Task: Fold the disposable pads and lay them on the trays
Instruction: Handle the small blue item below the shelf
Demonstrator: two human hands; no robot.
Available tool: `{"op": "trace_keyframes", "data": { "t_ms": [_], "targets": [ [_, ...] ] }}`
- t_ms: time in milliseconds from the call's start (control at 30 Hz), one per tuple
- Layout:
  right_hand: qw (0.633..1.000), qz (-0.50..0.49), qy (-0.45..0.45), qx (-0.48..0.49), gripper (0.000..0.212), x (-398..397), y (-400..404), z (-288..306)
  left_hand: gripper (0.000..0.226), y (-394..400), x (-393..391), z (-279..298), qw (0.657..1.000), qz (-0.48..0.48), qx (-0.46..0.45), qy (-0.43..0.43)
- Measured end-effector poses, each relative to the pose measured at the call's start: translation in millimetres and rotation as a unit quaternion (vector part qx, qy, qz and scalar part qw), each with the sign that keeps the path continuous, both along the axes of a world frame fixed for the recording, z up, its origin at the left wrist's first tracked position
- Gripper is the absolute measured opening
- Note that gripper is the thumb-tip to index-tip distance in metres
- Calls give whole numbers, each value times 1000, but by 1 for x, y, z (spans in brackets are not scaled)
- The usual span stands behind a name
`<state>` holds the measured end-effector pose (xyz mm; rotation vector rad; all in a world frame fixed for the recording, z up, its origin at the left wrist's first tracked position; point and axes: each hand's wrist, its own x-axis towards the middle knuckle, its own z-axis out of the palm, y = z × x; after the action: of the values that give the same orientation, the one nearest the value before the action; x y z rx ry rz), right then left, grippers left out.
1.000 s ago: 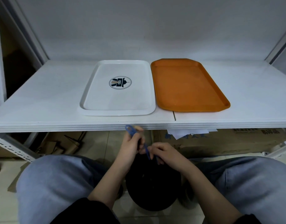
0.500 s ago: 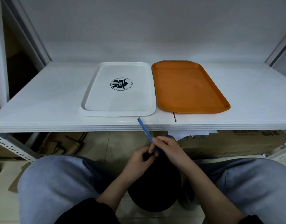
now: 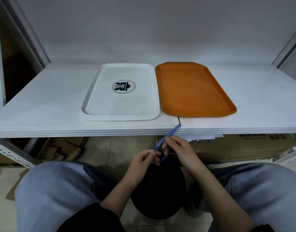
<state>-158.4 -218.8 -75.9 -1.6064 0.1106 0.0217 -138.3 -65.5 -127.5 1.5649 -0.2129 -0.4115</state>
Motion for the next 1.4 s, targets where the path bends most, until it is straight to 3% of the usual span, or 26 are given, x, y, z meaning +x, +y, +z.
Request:
{"op": "trace_keyframes", "data": {
  "t_ms": [167,467,700,800,967,1100,1233,1400],
  "targets": [
    [999,-7,-32,-40,33,-3,3,-2,26,-6,1,-2,999,-5,30,12],
    [996,47,-1,-70,34,3,13,4,33,0,-3,3,973,-117,182,-80],
    [990,76,16,-122,30,10,22,5,36,5,-6,9,960,-142,216,-111],
    [991,70,20,-115,29,11,23,7,22,3,-7,6,957,-133,228,-124],
    [987,72,26,-144,23,11,22,-2,30,0,-7,5,974,-110,178,-90],
    [948,79,29,-306,30,2,16,-10,35,-1,-3,4,989,-76,121,-35],
    [847,76,-34,-525,25,-8,11,-21,37,1,0,2,996,-44,82,-2],
    [844,67,-33,-531,25,-14,3,-29,34,1,3,-1,997,-35,63,20]
  ]
}}
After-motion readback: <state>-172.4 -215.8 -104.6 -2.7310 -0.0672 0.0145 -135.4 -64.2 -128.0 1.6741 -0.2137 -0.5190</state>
